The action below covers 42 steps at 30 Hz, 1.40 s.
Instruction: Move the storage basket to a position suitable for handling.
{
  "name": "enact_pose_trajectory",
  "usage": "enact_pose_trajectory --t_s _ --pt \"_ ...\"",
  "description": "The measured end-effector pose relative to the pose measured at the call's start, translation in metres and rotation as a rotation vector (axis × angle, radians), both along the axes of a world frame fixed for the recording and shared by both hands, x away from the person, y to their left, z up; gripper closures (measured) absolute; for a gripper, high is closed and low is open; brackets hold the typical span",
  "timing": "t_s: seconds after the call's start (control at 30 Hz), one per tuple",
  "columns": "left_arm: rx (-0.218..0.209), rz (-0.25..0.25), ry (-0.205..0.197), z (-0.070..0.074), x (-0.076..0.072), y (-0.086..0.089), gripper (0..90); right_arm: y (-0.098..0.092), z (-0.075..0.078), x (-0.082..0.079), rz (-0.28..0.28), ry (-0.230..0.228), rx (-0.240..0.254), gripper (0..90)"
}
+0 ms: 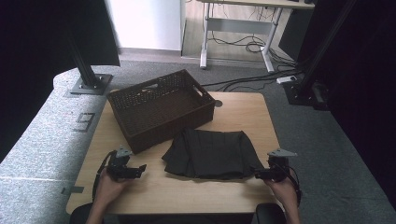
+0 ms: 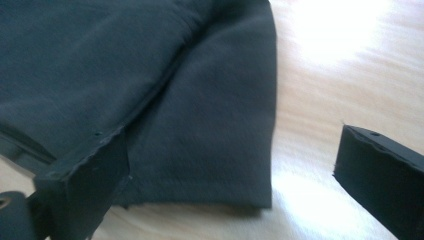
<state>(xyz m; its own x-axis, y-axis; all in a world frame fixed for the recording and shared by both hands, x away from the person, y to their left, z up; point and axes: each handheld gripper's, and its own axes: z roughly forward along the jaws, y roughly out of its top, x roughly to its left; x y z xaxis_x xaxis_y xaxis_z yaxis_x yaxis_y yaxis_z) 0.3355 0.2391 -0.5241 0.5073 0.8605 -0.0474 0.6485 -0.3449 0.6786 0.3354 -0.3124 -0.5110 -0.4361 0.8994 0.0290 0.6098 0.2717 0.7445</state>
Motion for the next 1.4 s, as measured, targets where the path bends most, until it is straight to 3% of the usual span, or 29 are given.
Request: enact_pose_trajectory --t_s 0.07,0.2,0.23,0.33,0.47,0.57,0.7,0.83,0.9,1.07,1.13,1.17,1.23,1.33,1.4 --pt "-0.001 -0.02 -0.012 0.006 0.002 -0.01 13.9 0.002 0.002 0.003 0.008 -0.001 0.0 3.0" --pt "-0.015 -0.081 -0.037 0.018 0.011 -0.045 15.0 0.008 0.007 0.013 0.03 -0.011 0.01 12.8" --pt "-0.015 -0.081 -0.037 0.018 0.011 -0.045 15.6 0.008 0.007 0.013 0.03 -0.011 0.01 12.8" --pt "-0.008 -0.126 -0.062 0.026 0.021 -0.075 20.6 0.01 0.009 0.02 0.029 -0.008 0.004 17.5" --pt "0.001 -0.15 -0.072 0.028 0.029 -0.096 25.2 0.009 0.01 0.026 0.021 -0.011 0.008 23.4" --pt "0.016 -0.154 -0.079 0.024 0.041 -0.114 30.4 0.008 0.008 0.037 0.017 0.0 0.012 33.2" --pt "0.025 -0.129 -0.073 0.013 0.051 -0.121 34.4 0.01 0.003 0.047 0.014 0.017 0.012 34.4" --pt "0.02 -0.116 -0.037 -0.004 0.061 -0.124 40.4 0.013 -0.009 0.06 0.012 0.039 -0.02 37.0" --pt "0.043 -0.119 -0.023 -0.013 0.062 -0.126 44.2 0.014 -0.017 0.066 0.009 0.051 -0.045 41.3" --pt "0.026 -0.125 -0.03 -0.016 0.06 -0.126 54.7 0.013 -0.027 0.07 0.026 0.088 -0.075 52.1" --pt "0.03 -0.131 -0.029 -0.016 0.059 -0.128 56.8 0.01 -0.029 0.07 0.021 0.097 -0.037 56.8" --pt "0.031 -0.135 -0.027 -0.015 0.058 -0.129 61.9 0.01 -0.028 0.07 0.025 0.103 -0.038 62.7" --pt "0.035 -0.136 -0.029 -0.015 0.056 -0.13 64.5 0.01 -0.028 0.069 0.03 0.106 -0.036 65.5" --pt "0.038 -0.138 -0.032 -0.015 0.051 -0.129 65.0 0.013 -0.028 0.064 0.051 0.11 -0.024 73.7" --pt "0.038 -0.138 -0.031 -0.015 0.048 -0.128 64.9 0.014 -0.028 0.062 0.055 0.109 -0.022 74.5"
